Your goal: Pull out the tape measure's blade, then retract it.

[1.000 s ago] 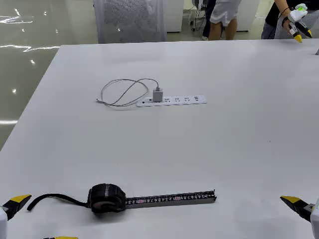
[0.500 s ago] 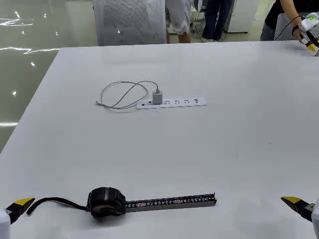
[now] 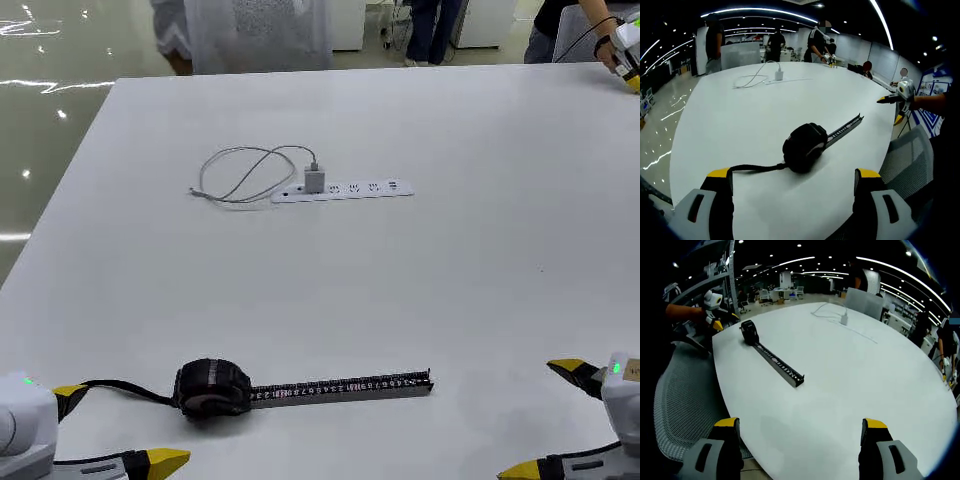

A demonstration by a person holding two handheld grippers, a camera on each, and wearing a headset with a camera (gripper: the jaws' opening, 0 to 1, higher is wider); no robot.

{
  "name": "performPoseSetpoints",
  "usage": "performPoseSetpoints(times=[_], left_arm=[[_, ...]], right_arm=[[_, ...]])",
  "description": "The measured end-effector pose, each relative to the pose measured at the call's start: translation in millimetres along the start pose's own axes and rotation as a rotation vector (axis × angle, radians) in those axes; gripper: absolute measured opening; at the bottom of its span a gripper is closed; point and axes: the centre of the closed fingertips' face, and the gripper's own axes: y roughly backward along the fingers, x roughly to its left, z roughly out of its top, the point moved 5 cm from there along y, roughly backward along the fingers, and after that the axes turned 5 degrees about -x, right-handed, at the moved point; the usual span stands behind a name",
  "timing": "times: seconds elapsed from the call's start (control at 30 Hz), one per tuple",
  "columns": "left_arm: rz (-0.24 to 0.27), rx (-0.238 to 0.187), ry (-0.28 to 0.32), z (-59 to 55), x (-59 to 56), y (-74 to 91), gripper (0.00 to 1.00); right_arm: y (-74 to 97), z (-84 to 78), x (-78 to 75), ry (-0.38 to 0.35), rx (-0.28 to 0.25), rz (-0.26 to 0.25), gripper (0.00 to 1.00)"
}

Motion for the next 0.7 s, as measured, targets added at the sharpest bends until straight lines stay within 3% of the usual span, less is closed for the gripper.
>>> performPoseSetpoints(times=[0.07,0.13,0.23,0.33,0.43,0.53,0.7], left_arm=[[0.003,-0.001,-0.008,0.4,-1.2,-3.7,0.99],[-0.026,0.018,-0.046,-0.9,-5.5,-7.7,0.99],[-0.048,0.024,-0.052,1.2,-14.4,-13.3,0.99],[-0.053,0.03,-0.036,4.6,-16.3,-17.0,0.99],[-0.045,0.026,-0.033,10.3,-18.3,-20.5,0.99],[-0.034,-0.003,-0.012,16.4,-20.0,-24.3,0.99],[-0.007,0.013,-0.02,15.4,-23.4,-33.8,0.99]], right_arm=[[-1.8,3.7,-4.1,0.017,0.009,0.01,0.99],[-2.8,9.0,-7.1,0.04,0.016,0.023,0.99],[-3.9,16.4,-11.6,0.076,0.033,0.04,0.99],[-6.7,23.2,-16.8,0.108,0.047,0.054,0.99],[-11.2,27.6,-23.6,0.155,0.067,0.07,0.99],[-13.4,35.1,-28.5,0.182,0.072,0.081,0.99],[-19.8,47.3,-34.2,0.188,0.063,0.079,0.99]])
